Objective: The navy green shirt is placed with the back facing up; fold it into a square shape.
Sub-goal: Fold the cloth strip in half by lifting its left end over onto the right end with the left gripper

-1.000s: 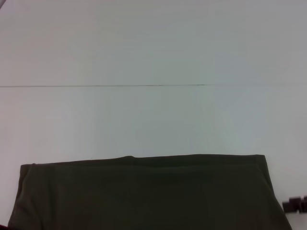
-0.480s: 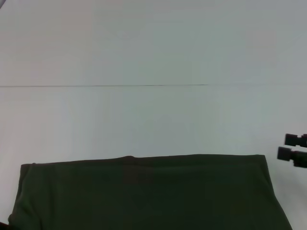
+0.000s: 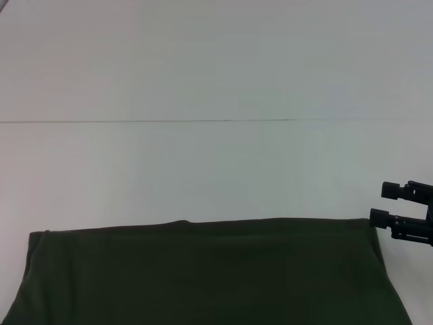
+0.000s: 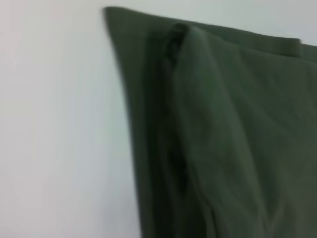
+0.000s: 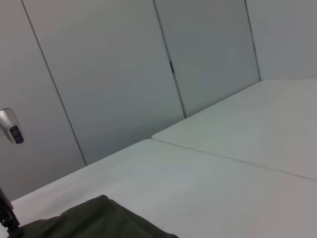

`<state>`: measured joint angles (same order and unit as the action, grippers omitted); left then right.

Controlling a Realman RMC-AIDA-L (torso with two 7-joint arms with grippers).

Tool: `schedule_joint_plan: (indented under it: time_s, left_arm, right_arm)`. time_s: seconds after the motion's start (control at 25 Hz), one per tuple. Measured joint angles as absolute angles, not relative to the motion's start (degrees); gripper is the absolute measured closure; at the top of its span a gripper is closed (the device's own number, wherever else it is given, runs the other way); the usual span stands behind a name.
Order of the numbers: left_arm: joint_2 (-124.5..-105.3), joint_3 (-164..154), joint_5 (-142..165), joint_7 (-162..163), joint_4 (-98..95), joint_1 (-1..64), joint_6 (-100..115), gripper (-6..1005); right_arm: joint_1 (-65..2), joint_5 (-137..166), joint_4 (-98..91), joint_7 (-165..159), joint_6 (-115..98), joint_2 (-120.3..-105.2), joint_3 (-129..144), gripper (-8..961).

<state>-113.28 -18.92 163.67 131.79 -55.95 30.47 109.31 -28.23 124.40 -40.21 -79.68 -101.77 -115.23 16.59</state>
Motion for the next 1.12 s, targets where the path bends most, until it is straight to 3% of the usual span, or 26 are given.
schedule_joint_plan:
  time_s: [0.12, 0.28, 0.56, 0.76, 0.92, 1.12]
  left_arm:
    - [-113.30, -18.91, 163.71, 132.63, -56.36, 29.91, 109.32, 740]
    - [-113.28, -16.74, 163.73, 133.20, -56.93, 29.41, 108.40, 611]
    - [-111.68, -10.65, 161.91, 133.29, -56.58, 31.70, 106.66, 330]
    - [-110.93, -10.13, 158.01, 132.88, -54.76, 33.52, 107.71, 204]
    - [-109.89, -11.29, 156.23, 131.86, -50.09, 35.55, 109.43, 204]
    - [-110.16, -15.67, 156.54, 132.48, -46.65, 36.50, 105.90, 205]
  right_arm:
    - [-28.07, 124.03, -39.14, -77.52, -101.40, -115.35, 16.45, 133]
    - [-27.69, 123.75, -38.55, -73.64, -101.46, -115.98, 16.86, 133]
    - [-25.61, 124.09, -38.61, -64.46, -102.13, -118.52, 19.61, 133]
    - [-24.80, 124.11, -35.89, -59.85, -101.19, -119.74, 21.22, 133]
    - [-24.74, 124.21, -33.26, -57.18, -99.67, -119.79, 22.59, 133]
    - [-25.32, 124.26, -30.62, -52.71, -95.83, -119.89, 27.79, 133]
